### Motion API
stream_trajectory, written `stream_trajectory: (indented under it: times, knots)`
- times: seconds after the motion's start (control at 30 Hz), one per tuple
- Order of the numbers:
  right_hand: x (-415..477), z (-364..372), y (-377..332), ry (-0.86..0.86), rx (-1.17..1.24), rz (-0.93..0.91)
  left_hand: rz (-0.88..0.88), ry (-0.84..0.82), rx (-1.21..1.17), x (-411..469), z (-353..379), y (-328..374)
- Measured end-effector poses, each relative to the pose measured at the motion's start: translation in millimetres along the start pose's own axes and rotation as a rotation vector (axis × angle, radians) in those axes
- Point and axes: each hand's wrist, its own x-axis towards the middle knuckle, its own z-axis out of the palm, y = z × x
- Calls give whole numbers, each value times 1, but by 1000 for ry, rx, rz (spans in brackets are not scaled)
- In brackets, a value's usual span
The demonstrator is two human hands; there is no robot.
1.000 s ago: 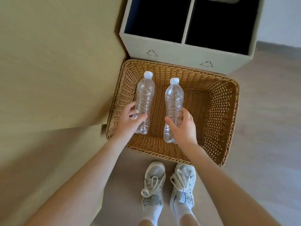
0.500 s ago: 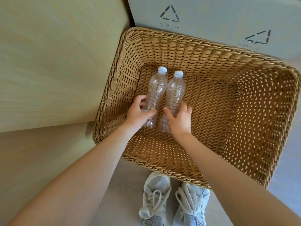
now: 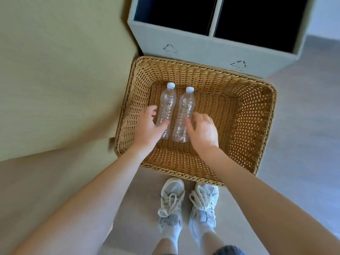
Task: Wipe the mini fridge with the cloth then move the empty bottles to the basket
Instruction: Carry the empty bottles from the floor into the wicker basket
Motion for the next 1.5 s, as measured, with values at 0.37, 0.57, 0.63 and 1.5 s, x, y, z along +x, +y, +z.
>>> stream_trajectory:
  times: [0.37, 0.57, 0.63, 1.5]
  knots:
    - [-185, -350, -162, 268, -21, -284, 435, 100, 228, -204, -253, 278]
    - [-285, -504, -238, 377, -46, -421, 684, 266, 326, -318, -371, 396]
    - [-311, -537, -256, 402, -69, -445, 739, 309, 360, -349, -398, 417]
    - [-389, -544, -356, 202, -117, -826, 313, 584, 405, -516, -465, 365]
